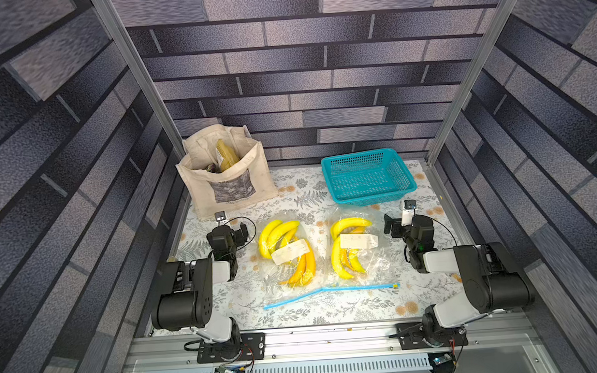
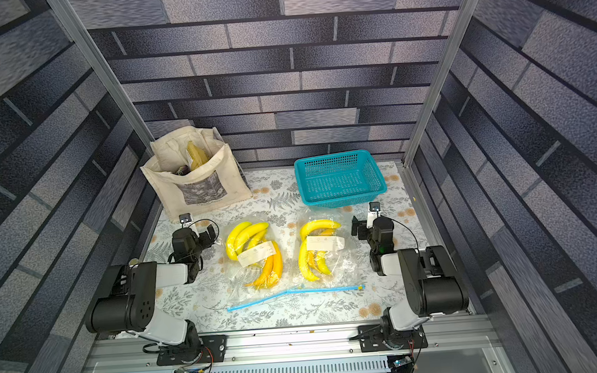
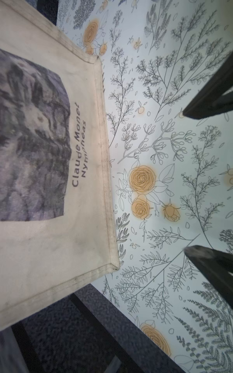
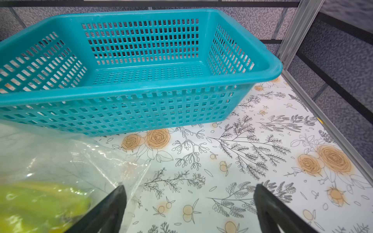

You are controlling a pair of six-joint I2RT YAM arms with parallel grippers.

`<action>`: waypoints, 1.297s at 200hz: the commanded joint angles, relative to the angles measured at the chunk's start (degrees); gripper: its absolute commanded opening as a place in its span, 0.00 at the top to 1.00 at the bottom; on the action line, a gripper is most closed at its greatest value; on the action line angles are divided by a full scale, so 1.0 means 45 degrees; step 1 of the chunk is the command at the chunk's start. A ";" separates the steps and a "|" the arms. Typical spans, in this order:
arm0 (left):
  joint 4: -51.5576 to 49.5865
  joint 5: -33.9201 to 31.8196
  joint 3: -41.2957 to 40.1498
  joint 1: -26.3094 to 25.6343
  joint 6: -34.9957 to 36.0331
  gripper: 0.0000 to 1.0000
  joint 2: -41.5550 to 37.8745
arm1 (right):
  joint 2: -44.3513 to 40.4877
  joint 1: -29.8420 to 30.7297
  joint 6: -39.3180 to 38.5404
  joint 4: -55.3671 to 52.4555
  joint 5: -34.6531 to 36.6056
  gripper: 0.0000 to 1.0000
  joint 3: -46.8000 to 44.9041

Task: Open the zip-top bag and take out the banana
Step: Pick up the zipper food storage bag at the center of the board.

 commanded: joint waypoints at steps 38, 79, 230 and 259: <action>0.0090 0.0245 0.0308 0.0045 -0.0054 0.00 0.0043 | 0.0006 -0.0072 0.0067 -0.0089 0.0178 0.00 0.0247; 0.0049 0.0441 0.0352 0.0143 -0.0095 0.00 0.0043 | 0.0008 -0.0064 0.0040 -0.0095 0.0085 0.00 0.0256; -0.7352 -0.2998 0.3782 -0.4172 0.1419 0.00 -0.4703 | -0.5016 -0.0101 0.2593 -1.0578 0.0091 0.04 0.3654; -0.8119 -0.3591 0.3341 -0.7867 0.2467 0.00 -0.6124 | -0.6348 -0.0099 0.3614 -1.3328 -0.0844 0.04 0.3655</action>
